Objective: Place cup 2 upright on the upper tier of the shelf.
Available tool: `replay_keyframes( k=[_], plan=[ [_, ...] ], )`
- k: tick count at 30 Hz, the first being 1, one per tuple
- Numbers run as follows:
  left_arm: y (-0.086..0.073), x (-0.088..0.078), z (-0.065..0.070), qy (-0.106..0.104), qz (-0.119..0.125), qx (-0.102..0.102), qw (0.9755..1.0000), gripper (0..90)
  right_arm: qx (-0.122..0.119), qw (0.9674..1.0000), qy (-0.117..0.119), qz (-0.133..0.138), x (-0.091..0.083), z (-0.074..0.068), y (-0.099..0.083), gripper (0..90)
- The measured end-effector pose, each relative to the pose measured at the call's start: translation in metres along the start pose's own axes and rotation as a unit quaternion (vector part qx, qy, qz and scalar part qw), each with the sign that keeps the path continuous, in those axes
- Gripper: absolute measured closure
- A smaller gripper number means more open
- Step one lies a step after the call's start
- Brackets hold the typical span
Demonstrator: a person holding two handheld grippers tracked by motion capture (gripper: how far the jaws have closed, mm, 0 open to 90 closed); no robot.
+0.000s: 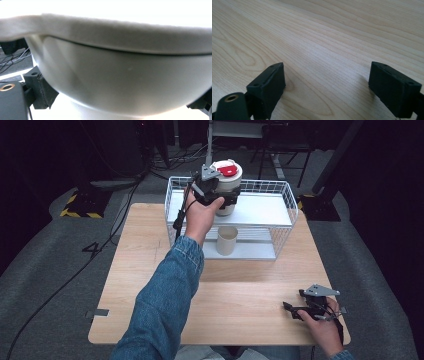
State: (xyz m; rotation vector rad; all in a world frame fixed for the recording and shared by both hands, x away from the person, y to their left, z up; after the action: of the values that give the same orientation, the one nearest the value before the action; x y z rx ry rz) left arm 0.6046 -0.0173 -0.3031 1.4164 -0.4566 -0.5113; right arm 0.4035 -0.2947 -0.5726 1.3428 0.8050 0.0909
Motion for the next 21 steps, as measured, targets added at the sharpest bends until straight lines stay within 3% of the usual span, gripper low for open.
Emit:
replay_keyframes(
  k=[16, 21],
  plan=[
    [-0.0091, 0.0072, 0.0047, -0.002, -0.014, 0.011, 0.9998, 8.6, 0.000, 1.0000, 0.000, 0.000, 0.0000, 0.0000, 0.0000, 14.1],
    [-0.0096, 0.0087, 0.0047, -0.001, -0.007, 0.011, 0.9999, 8.6, 0.000, 1.0000, 0.000, 0.000, 0.0000, 0.0000, 0.0000, 14.1]
  ],
)
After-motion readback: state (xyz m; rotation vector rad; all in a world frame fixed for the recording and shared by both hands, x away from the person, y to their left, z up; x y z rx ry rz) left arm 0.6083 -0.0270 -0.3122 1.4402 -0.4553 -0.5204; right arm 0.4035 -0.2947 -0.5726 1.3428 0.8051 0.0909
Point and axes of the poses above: each handheld gripper's, and its own axes: x roughly forward along the jaws, y roughly out of its top, z roughly to its right, the point moved 10 cm from there along x, roughly forward along the jaws, and after that the axes turned 15 degrees about z, right-handed, at the moved point
